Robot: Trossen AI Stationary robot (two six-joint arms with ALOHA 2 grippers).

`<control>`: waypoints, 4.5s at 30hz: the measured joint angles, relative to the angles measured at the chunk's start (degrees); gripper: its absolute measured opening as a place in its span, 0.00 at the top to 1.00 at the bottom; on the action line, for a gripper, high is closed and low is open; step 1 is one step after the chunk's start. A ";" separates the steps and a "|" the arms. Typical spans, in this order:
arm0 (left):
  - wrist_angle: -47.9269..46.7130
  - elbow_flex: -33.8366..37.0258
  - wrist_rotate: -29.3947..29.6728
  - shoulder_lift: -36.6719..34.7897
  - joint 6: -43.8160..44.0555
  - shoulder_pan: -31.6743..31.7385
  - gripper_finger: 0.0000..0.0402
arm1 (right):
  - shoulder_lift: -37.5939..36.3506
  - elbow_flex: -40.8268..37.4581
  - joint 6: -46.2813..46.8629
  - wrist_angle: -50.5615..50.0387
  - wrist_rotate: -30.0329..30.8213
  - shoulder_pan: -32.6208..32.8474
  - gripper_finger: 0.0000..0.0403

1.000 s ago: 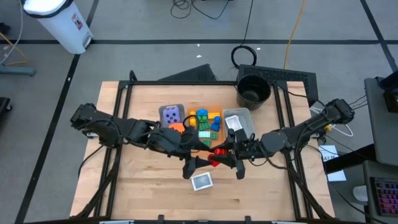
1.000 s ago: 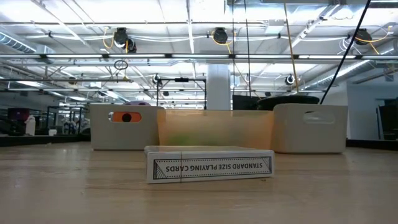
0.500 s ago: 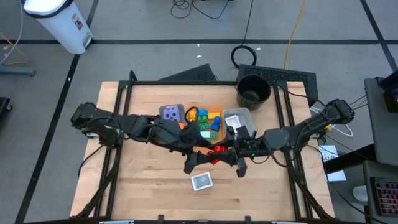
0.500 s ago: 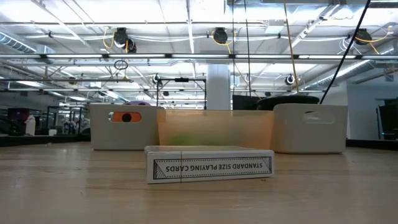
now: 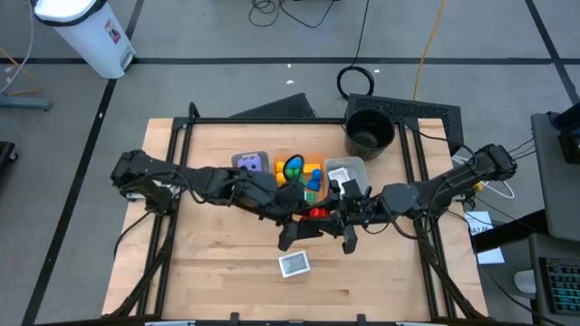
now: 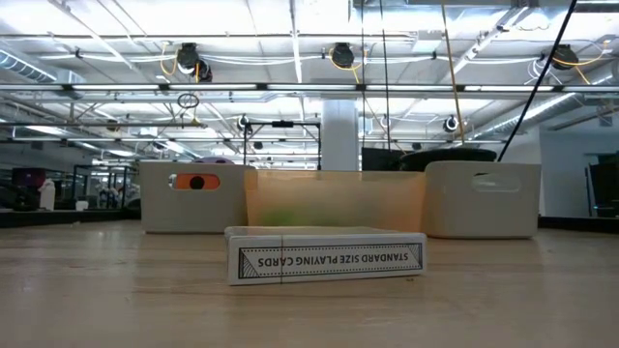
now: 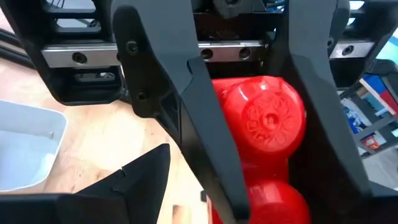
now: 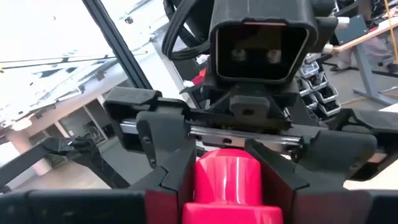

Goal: Pick & Place Toys
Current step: Put the red game piece into the orange bin

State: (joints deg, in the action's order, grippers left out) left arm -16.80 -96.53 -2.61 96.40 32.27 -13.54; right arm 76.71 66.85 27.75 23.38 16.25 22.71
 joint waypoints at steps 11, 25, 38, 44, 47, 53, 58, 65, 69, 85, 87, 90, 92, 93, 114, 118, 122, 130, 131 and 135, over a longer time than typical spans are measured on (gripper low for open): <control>-1.84 0.00 -5.44 -0.01 0.94 2.34 0.29 | 0.01 0.00 0.03 -0.67 -2.65 -1.55 0.71; -7.26 -0.04 -6.48 -1.97 0.85 3.94 0.29 | 0.00 0.00 0.72 -2.44 -2.85 -1.89 0.71; -7.65 -0.09 -7.64 -2.01 -0.63 4.10 0.61 | 0.00 -0.07 2.47 -3.22 -4.12 -3.09 0.71; -8.08 -0.09 -7.39 -2.08 -0.67 4.24 0.66 | -0.02 -0.07 2.27 -3.54 -3.96 -3.53 0.69; -7.94 -0.09 -7.61 -2.08 -0.38 4.24 0.64 | -0.37 -0.07 1.32 -3.83 -4.20 -3.53 0.65; -8.13 -0.09 -8.12 -1.87 -0.85 4.92 0.63 | -4.16 -0.04 0.21 -9.00 -5.74 -4.94 0.58; -9.48 0.00 -8.49 -2.40 -1.49 6.34 0.67 | -9.47 -0.04 -1.67 -13.52 -5.46 -5.94 0.51; -15.51 -0.09 -8.82 -3.17 -3.71 9.17 0.62 | -16.31 0.04 -4.74 -21.39 -4.42 -7.12 0.43; -20.37 -0.09 -6.50 -2.81 -7.42 10.57 0.64 | -18.55 0.04 -5.37 -26.32 -1.94 -7.08 0.41; -27.31 -0.09 -10.02 7.52 -27.70 16.87 0.64 | -20.48 -18.93 5.70 -15.12 9.52 -8.18 0.43; -27.25 -0.09 -10.91 9.81 -29.79 17.20 0.66 | -20.48 -21.77 7.63 -11.80 9.60 -8.87 0.44; -27.25 -0.09 -11.48 13.11 -31.82 17.75 0.66 | -20.48 -24.81 9.67 -7.91 10.25 -9.80 0.45; -27.18 -0.09 -12.06 15.05 -32.44 17.97 0.64 | -20.52 -26.15 10.51 -6.16 13.09 -9.98 0.46; -27.05 -0.09 -12.41 16.02 -32.55 18.11 0.62 | -20.81 -26.68 10.51 -5.72 14.96 -9.95 0.46; -20.93 -0.11 -12.36 27.12 -33.64 16.76 0.58 | -26.21 -30.16 12.10 -5.24 22.97 -9.87 0.47; -18.78 -0.11 -12.46 27.94 -33.51 16.76 0.63 | -26.21 -30.16 12.08 -5.31 22.97 -9.87 0.47; -17.52 -0.13 -12.39 28.72 -33.24 16.78 0.66 | -26.21 -30.16 12.10 -5.52 22.98 -9.87 0.47; -17.74 -0.02 -12.44 30.37 -31.54 17.15 0.57 | -26.23 -30.10 12.30 -5.04 23.02 -9.87 0.49; -18.11 0.00 -12.39 30.40 -31.54 17.15 0.57 | -26.25 -30.08 12.30 -4.91 22.94 -9.87 0.49; -17.18 -0.04 -12.37 30.40 -31.69 17.15 0.62 | -26.23 -30.05 12.27 -4.87 22.91 -9.87 0.50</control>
State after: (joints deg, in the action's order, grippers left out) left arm -33.98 -96.57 -14.98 126.80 0.59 3.61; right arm 50.47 36.80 40.02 18.51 39.17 12.84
